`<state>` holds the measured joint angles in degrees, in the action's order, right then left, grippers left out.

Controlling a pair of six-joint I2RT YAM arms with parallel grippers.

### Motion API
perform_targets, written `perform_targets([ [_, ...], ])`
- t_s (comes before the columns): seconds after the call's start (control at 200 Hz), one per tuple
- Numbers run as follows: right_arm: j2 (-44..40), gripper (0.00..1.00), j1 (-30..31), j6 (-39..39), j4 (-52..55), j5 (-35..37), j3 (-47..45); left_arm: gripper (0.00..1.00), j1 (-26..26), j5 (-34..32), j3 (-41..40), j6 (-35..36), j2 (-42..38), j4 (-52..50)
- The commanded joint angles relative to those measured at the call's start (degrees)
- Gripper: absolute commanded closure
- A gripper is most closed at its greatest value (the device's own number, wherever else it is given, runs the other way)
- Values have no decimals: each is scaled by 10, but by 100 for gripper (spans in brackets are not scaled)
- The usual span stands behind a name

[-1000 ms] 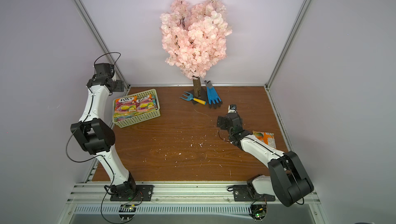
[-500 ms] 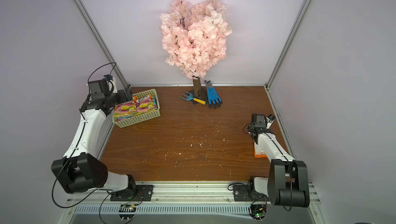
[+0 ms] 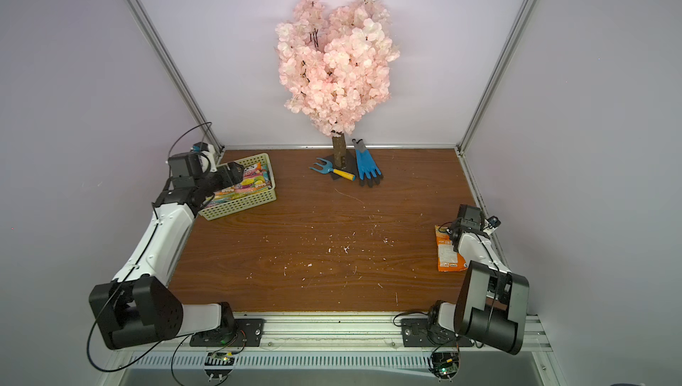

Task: Put the candies in the basket
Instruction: Move the candy to the center of the board.

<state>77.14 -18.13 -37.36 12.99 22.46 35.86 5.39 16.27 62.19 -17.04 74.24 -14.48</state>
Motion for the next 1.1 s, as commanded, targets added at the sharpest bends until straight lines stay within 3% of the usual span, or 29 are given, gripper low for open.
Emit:
perform_targets([
  [0.0, 17, 1, -2, 19, -14, -56, 6, 17, -81, -27, -44, 38, -41, 58],
  [0.145, 28, 1, 3, 38, -53, -133, -12, 23, -248, -116, -123, 143, -76, 130],
  [0.255, 21, 1, 39, 47, -45, -149, -11, 22, -327, -136, -172, 162, -84, 197],
  [0.41, 16, 3, 132, 5, -38, -171, -12, 30, -375, -111, -227, 171, -72, 298],
  [0.621, 17, 4, 280, -136, -61, -206, -24, 32, -405, -97, -276, 169, -49, 396],
  [0.771, 43, 5, 368, -184, -42, -212, 20, 35, -464, -131, -297, 192, -28, 435],
  [0.886, 44, 6, 378, -134, -5, -226, 64, 39, -511, -135, -312, 205, 1, 485],
  [0.986, 20, 5, 376, -109, 101, -148, 96, 42, -542, -137, -313, 226, 31, 518],
  [1.096, -28, 6, 369, -146, 197, -85, 91, 44, -567, -147, -307, 253, 56, 534],
])
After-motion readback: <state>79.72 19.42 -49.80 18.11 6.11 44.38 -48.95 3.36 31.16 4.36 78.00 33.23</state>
